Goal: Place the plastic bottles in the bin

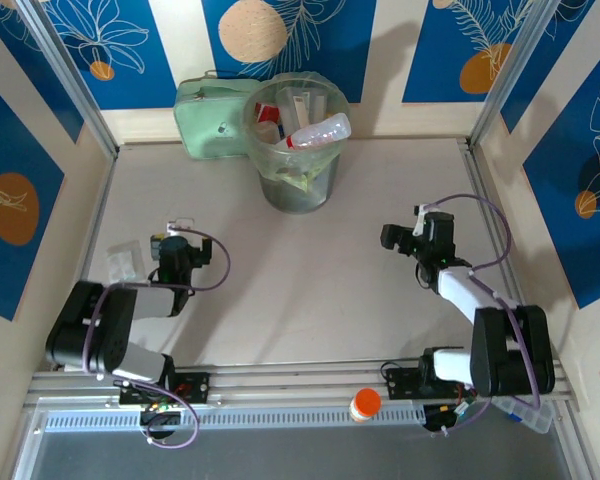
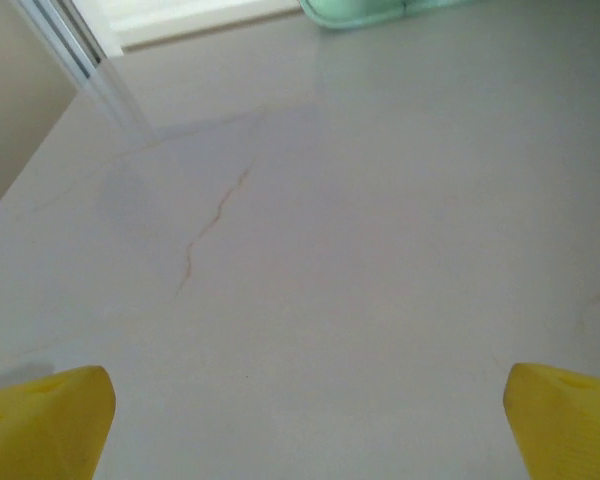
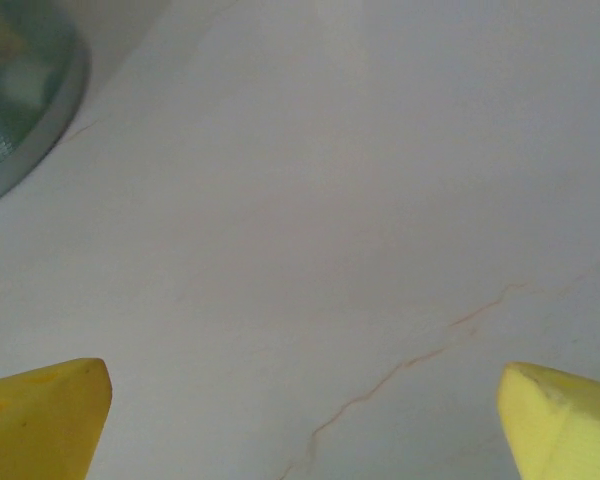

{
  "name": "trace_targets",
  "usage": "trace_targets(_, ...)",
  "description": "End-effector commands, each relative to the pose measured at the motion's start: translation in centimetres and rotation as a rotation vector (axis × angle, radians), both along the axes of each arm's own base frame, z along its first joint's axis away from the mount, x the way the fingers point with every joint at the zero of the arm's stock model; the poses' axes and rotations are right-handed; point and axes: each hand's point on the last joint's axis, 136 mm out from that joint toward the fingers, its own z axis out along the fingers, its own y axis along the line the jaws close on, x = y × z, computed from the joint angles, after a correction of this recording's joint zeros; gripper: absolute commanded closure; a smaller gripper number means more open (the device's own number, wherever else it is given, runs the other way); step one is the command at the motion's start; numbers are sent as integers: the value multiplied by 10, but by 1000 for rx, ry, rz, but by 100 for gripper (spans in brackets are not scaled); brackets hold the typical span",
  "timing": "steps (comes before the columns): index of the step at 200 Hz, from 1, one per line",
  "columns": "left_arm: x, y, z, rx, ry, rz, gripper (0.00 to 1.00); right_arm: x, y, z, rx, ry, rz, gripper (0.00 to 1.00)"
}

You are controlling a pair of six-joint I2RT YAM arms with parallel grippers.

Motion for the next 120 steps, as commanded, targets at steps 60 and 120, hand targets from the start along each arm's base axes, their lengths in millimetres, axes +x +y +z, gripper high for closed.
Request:
trace_targets(60, 24, -4, 12, -85, -77, -88, 1, 24, 10, 14, 11, -338, 170, 1)
trace_targets(120, 26, -25, 11, -103, -53, -220, 1, 37, 15, 2, -69, -277, 146, 1)
